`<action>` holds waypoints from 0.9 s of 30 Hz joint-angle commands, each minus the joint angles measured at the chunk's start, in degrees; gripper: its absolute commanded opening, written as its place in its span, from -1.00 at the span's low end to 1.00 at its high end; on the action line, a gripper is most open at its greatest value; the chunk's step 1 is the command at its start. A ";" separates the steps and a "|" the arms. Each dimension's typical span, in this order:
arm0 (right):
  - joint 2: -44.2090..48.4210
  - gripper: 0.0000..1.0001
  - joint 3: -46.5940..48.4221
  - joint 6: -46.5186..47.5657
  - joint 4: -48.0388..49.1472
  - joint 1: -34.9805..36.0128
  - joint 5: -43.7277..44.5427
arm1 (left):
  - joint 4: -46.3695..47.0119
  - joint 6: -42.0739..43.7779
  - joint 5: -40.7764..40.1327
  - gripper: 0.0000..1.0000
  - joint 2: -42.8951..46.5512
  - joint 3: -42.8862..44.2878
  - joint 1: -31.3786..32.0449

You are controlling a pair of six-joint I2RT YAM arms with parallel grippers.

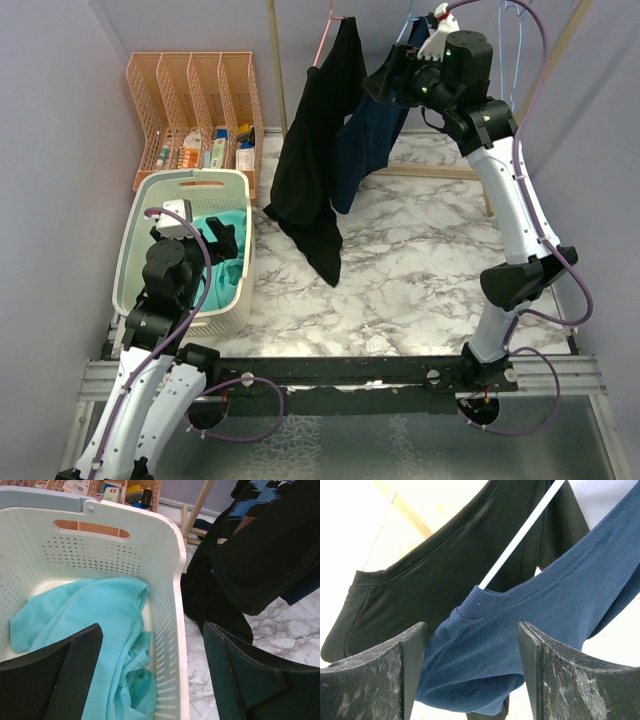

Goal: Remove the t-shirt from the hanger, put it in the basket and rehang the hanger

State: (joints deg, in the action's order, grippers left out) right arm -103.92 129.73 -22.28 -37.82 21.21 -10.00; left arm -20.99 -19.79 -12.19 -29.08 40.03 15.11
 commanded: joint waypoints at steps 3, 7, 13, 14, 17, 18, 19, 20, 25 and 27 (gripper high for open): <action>-1.55 0.42 3.38 -0.49 -1.42 2.82 7.06 | 2.21 0.36 2.25 0.68 0.65 -0.39 -0.22; -2.39 0.28 4.28 -0.26 -4.94 2.96 12.59 | 2.09 0.29 2.51 0.67 0.81 -0.39 -0.17; 0.82 0.01 -0.88 5.45 -6.48 2.96 22.49 | 1.86 0.32 3.00 0.67 1.02 -0.38 -0.17; 1.55 -0.02 -1.80 6.50 -6.47 2.96 23.47 | 1.80 0.31 3.02 0.67 0.96 -0.39 -0.17; 4.31 -0.11 -4.99 9.30 -5.84 2.96 26.66 | 1.68 0.22 3.08 0.67 1.04 -0.33 -0.17; 5.44 -0.14 -6.30 10.12 -5.10 2.96 27.62 | 1.66 0.26 3.10 0.67 1.05 -0.37 -0.22; 6.53 -0.20 -7.53 10.94 -4.31 2.96 28.35 | 1.72 0.10 3.21 0.67 1.12 -0.44 -0.18; 7.79 -0.25 -8.82 11.68 -3.42 2.96 28.92 | 1.79 0.14 3.15 0.67 1.05 -0.48 -0.17; 11.04 -0.40 -12.31 14.54 0.36 2.96 28.59 | 1.95 0.14 3.61 0.67 0.71 -0.42 -0.19; 10.16 -0.39 -11.32 15.49 0.38 2.95 28.08 | 1.87 0.13 3.68 0.67 0.75 -0.34 -0.18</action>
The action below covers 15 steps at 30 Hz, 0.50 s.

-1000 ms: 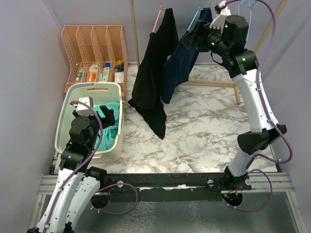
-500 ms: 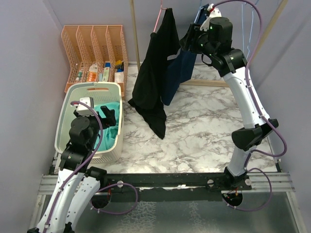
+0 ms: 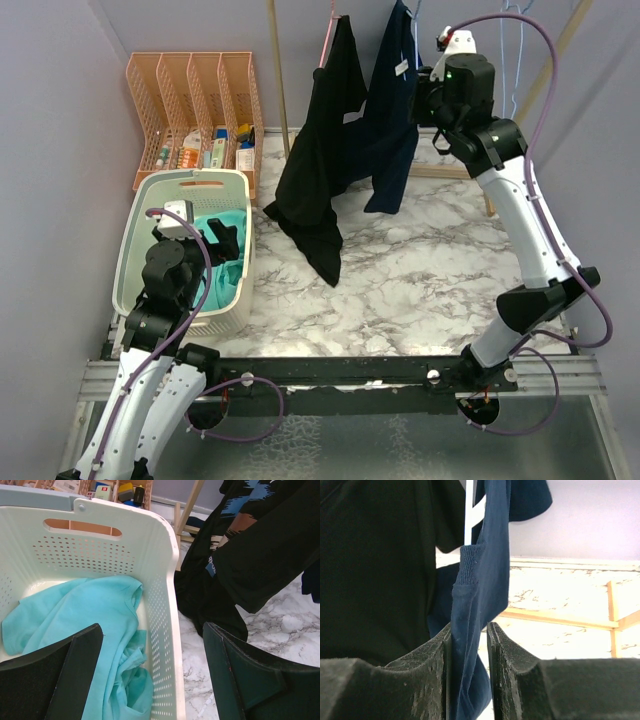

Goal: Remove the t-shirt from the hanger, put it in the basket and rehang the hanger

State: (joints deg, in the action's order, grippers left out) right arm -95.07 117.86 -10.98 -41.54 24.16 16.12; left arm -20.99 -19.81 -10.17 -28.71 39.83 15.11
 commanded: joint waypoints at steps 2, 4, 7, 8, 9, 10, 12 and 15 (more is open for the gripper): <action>-0.06 -0.40 2.19 4.33 3.43 0.01 1.46 | 1.80 0.17 1.85 0.67 0.41 -0.13 -0.19; -1.18 -0.41 3.42 4.18 2.98 0.00 0.57 | 1.61 0.19 1.89 0.67 0.62 -0.19 -0.18; -2.39 -0.41 4.06 3.87 2.88 0.01 0.16 | 1.48 0.17 1.89 0.67 0.74 -0.13 -0.17; -2.67 -0.40 4.08 3.74 3.06 0.01 -0.11 | 1.48 0.15 1.91 0.67 0.76 -0.19 -0.17; -2.81 -0.40 4.00 3.69 3.36 0.01 -0.28 | 1.50 0.21 1.87 0.67 0.86 -0.17 -0.17; -2.98 -0.39 3.96 3.57 3.73 0.01 -0.45 | 1.48 0.19 1.95 0.67 0.83 -0.17 -0.17; -3.52 -0.38 4.31 3.30 3.89 0.01 -0.52 | 1.50 0.18 2.12 0.67 0.84 -0.19 -0.18; -4.29 -0.50 5.30 2.68 3.34 0.01 -0.40 | 1.50 0.09 2.12 0.67 0.69 -0.19 -0.17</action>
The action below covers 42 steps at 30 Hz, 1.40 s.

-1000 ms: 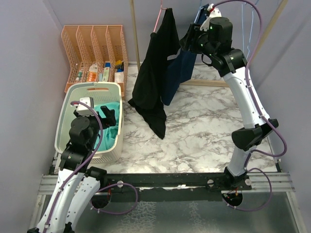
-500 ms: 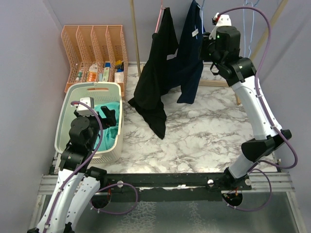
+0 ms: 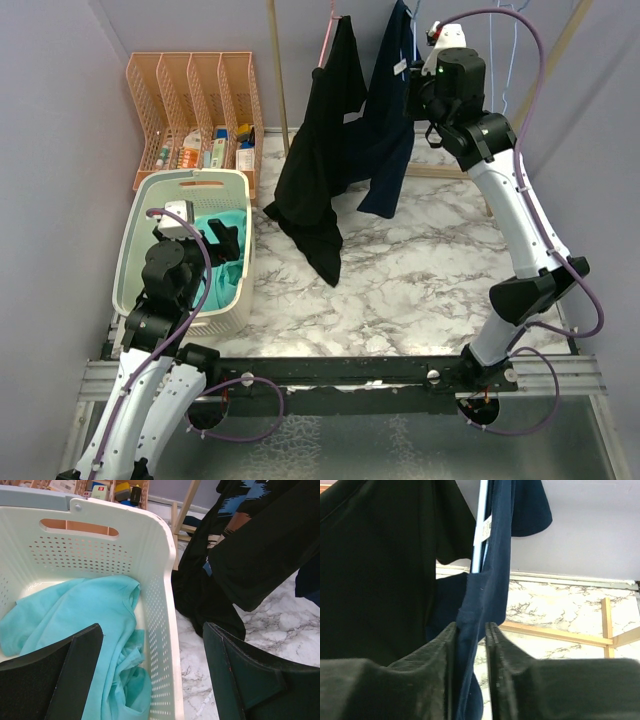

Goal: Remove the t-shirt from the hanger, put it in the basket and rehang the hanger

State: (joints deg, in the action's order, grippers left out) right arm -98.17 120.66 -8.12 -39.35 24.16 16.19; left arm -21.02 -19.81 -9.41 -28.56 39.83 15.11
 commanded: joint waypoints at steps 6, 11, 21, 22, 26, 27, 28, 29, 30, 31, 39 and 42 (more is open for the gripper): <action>0.32 -0.98 0.85 0.29 4.32 0.01 0.36 | 1.58 0.06 1.74 0.67 0.63 -0.28 -0.17; 3.35 -0.98 -1.65 1.63 9.25 0.01 1.38 | 2.00 0.22 2.55 0.65 1.01 -0.32 -0.17; 12.26 -0.98 -8.94 1.72 20.18 0.01 8.00 | 2.37 0.46 3.55 0.65 1.22 -0.37 -0.18; 13.15 -0.98 -9.90 2.01 21.40 0.00 8.46 | 2.50 0.47 3.79 0.66 1.30 -0.45 -0.17; 15.95 -0.98 -11.53 2.90 22.97 0.01 9.38 | 3.05 0.54 5.07 0.74 1.56 -0.54 -0.19; 16.56 -0.98 -11.65 2.93 22.77 0.01 9.20 | 3.29 0.65 5.59 0.77 1.49 -0.57 -0.18; 16.92 -0.98 -11.63 2.89 22.19 0.01 9.14 | 3.63 0.70 6.11 0.81 1.49 -0.63 -0.17; 17.38 -0.98 -11.57 2.60 21.27 0.01 8.86 | 4.10 0.83 6.93 0.86 1.49 -0.71 -0.19; 17.84 -0.98 -11.70 2.24 20.24 0.01 8.56 | 4.71 0.99 7.85 0.94 1.50 -0.80 -0.18; 18.49 -0.98 -11.87 1.89 19.02 0.01 8.07 | 5.53 1.34 9.10 0.98 1.29 -0.94 -0.21; 29.83 -0.98 -20.14 -1.33 10.50 0.01 2.60 | 14.82 2.11 24.16 0.98 -1.97 -0.98 -0.13; 34.79 -0.98 -23.14 -2.28 6.16 0.00 -0.47 | 18.89 1.30 29.96 0.98 -4.82 2.10 -0.18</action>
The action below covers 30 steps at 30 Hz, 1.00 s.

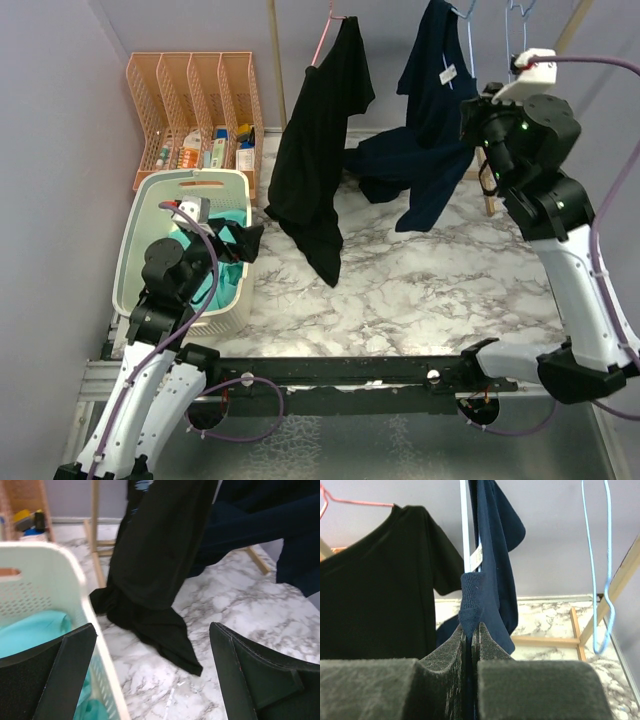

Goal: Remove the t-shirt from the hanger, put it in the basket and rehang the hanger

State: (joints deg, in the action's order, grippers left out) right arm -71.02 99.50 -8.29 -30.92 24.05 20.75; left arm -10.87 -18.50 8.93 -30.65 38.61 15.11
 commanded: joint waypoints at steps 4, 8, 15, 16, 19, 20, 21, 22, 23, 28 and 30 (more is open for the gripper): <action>14.43 -0.98 -5.13 -3.16 -7.50 0.12 -8.61 | 13.26 -1.23 17.68 0.96 -8.45 9.53 -0.13; 19.68 -0.98 -6.18 -4.54 -13.23 0.12 -15.76 | 19.99 -4.13 28.88 0.92 -17.09 17.19 -0.10; 25.61 -0.98 -10.50 -5.45 -21.00 0.12 -31.76 | 30.96 -17.30 47.88 0.78 -37.91 36.45 1.34; 26.50 -0.98 -11.84 -5.44 -21.12 0.12 -33.63 | 32.19 -18.72 49.24 0.78 -40.34 39.11 2.28; 29.04 -0.98 -15.90 -5.43 -20.76 0.12 -38.74 | 31.56 -18.31 52.66 0.78 -46.31 47.33 6.75; 29.61 -0.98 -17.10 -5.62 -20.63 0.12 -40.16 | 30.37 -16.96 53.90 0.78 -47.95 49.73 8.78; 30.10 -0.98 -18.17 -5.67 -20.37 0.12 -41.46 | 28.59 -15.14 54.89 0.78 -49.36 52.17 10.97; 30.52 -0.98 -19.05 -5.70 -20.00 0.12 -42.64 | 26.91 -13.26 55.65 0.78 -50.69 54.19 12.91; 30.82 -0.98 -19.88 -5.76 -19.83 0.07 -43.67 | 26.01 -11.70 56.31 0.78 -51.73 55.79 14.78; 32.16 -0.98 -21.19 -5.47 -19.18 0.12 -46.98 | 27.22 -9.91 57.07 0.79 -53.97 56.97 17.66; 32.54 -0.98 -21.22 -5.26 -18.89 0.12 -48.59 | 28.37 -10.73 57.77 0.79 -54.84 56.82 17.94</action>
State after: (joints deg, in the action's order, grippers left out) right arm -40.60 77.84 -13.45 -53.63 24.05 -21.21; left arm 15.00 -30.39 62.87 -84.49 93.84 33.19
